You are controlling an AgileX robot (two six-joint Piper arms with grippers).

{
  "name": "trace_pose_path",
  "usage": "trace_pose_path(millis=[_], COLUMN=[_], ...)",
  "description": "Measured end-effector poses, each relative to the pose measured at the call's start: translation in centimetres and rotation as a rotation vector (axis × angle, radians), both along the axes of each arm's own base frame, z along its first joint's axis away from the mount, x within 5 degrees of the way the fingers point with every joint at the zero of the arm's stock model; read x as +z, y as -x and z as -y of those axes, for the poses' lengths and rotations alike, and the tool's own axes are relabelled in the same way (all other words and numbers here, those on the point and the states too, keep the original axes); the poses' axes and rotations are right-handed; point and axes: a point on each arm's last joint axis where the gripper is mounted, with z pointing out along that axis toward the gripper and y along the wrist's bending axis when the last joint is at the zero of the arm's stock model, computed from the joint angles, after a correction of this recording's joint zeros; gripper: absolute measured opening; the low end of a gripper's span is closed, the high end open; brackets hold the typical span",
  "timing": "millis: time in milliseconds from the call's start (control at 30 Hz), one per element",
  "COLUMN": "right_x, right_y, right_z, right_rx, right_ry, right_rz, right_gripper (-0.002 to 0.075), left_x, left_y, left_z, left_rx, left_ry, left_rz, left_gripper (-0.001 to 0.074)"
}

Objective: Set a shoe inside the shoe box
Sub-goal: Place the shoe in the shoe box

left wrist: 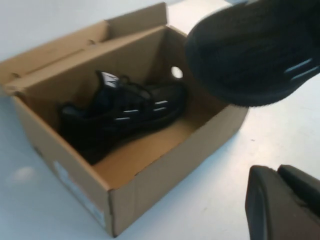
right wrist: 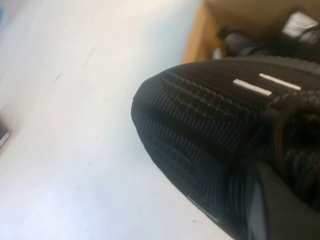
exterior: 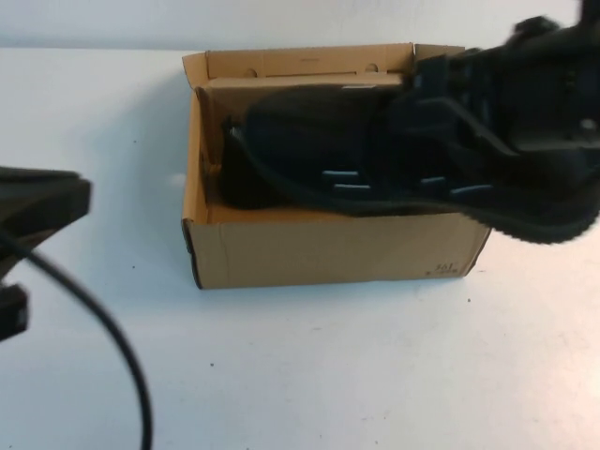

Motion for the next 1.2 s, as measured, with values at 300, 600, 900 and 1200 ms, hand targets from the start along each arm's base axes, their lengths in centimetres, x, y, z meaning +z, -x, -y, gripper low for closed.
trace_pose_path(millis=[300, 600, 900, 1200], right_x=[-2.3, -3.5, -9.3, -12.3], right_y=[-8.0, -13.8, -17.1, -18.1], right_z=[-2.4, -5.1, -6.6, -6.9], right_rx=[0.169, 0.229, 0.235, 0.244], right_ry=[0.012, 0.022, 0.061, 0.091], right_rz=[-0.049, -0.066, -0.192, -0.261], right_gripper=[-0.0003, -0.0003, -0.0003, -0.0003], left_x=[0.8, 0.5, 0.3, 0.3], left_y=[4.1, 4.5, 4.5, 4.5], left_z=[-1.2, -1.4, -1.4, -1.5], left_rx=[0.080, 0.090, 0.095, 0.097], left_ry=[0.018, 0.003, -0.008, -0.008], left_rz=[0.007, -0.032, -0.045, -0.046], left_gripper=[-0.0001, -0.0001, -0.0001, -0.0001])
